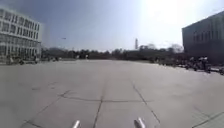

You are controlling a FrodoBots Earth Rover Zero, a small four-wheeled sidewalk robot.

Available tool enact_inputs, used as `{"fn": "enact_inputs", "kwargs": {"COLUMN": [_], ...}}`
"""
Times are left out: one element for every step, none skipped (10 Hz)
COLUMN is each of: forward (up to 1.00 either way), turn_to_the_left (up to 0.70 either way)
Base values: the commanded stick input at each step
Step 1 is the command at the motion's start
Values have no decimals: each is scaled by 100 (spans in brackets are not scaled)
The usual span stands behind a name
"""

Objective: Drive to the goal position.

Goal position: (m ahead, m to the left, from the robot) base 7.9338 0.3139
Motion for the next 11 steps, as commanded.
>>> {"fn": "enact_inputs", "kwargs": {"forward": [70,70,70,70,70,70,70,70,70,70,70], "turn_to_the_left": [0,0,0,0,0,0,0,0,0,0,0]}}
